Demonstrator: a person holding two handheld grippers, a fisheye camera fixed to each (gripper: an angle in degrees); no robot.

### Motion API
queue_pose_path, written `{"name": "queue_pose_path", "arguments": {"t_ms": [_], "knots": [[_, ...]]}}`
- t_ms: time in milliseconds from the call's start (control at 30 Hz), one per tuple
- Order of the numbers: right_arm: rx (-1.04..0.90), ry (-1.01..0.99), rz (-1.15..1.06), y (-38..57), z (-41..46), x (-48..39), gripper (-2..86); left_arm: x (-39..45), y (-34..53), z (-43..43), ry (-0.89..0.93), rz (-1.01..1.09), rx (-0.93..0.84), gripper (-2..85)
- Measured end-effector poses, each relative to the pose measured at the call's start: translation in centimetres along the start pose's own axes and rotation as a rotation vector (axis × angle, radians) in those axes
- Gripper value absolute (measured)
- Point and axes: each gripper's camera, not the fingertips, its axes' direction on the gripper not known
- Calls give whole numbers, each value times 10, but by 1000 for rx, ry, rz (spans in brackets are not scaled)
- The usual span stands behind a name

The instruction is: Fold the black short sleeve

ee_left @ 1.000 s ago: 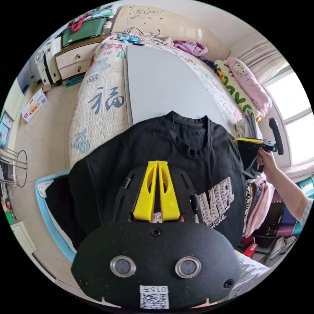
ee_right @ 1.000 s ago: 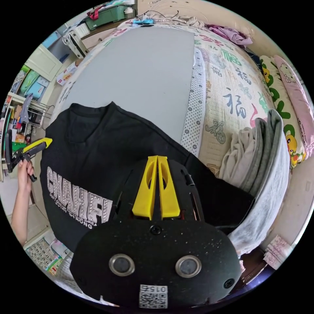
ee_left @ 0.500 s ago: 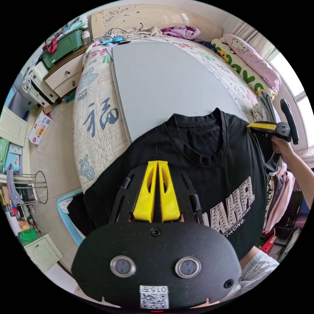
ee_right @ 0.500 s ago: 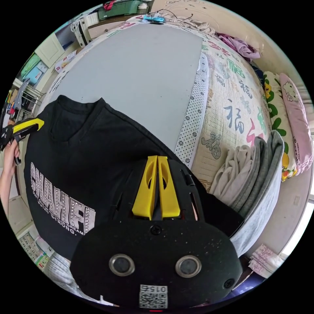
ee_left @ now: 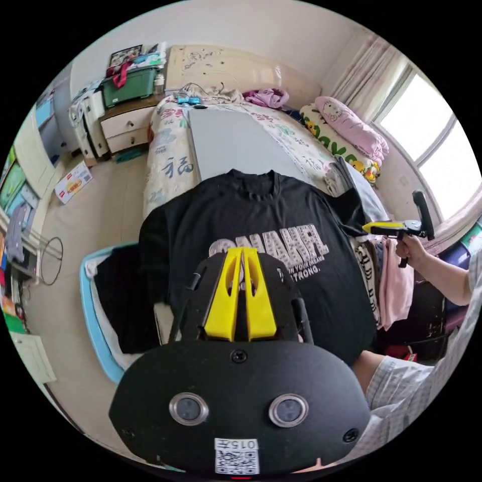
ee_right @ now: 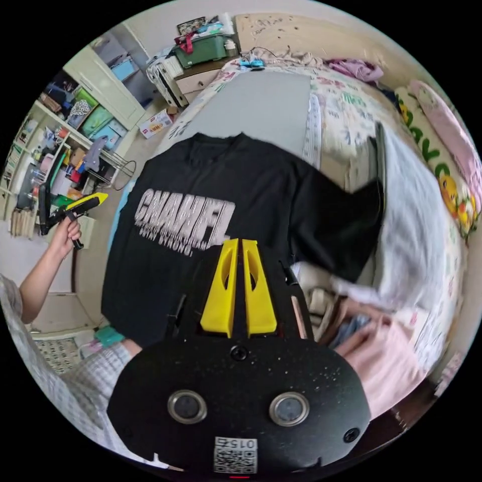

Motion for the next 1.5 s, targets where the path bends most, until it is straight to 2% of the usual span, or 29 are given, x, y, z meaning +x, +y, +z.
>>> {"name": "queue_pose_path", "arguments": {"t_ms": [200, 300, 400, 567, 733, 933, 1100, 1267, 1367, 1433, 1500], "knots": [[-255, 0, 222, 120, 21, 44, 63, -37, 140, -22, -10, -365, -249, 75], [-324, 51, 301, 151, 38, 59, 78, -38, 178, -17, 18, -424, -287, 78], [-375, 15, 355, 168, 53, 69, 97, -40, 201, -5, 7, -503, -340, 79], [-481, 45, 327, 185, 86, 67, 85, -27, 217, 22, -26, -464, -462, 74], [-513, 80, 317, 192, 89, 79, 3, -23, 218, 23, -28, -493, -514, 14], [-522, 120, 267, 208, 105, 90, -7, -4, 216, 27, -106, -418, -572, -2], [-559, 201, 267, 210, 111, 85, -4, 19, 213, 17, -149, -418, -559, -6], [-389, 227, 254, 201, 83, 55, -5, 84, 184, -23, -204, -318, -383, -6], [-298, 183, 248, 193, 92, 27, -5, 140, 160, -11, -213, -323, -345, -5], [-279, 244, 301, 187, 110, 9, -5, 182, 143, 12, -261, -404, -314, -3], [-291, 282, 327, 183, 125, -3, -5, 213, 133, 31, -235, -400, -314, -3]]}}
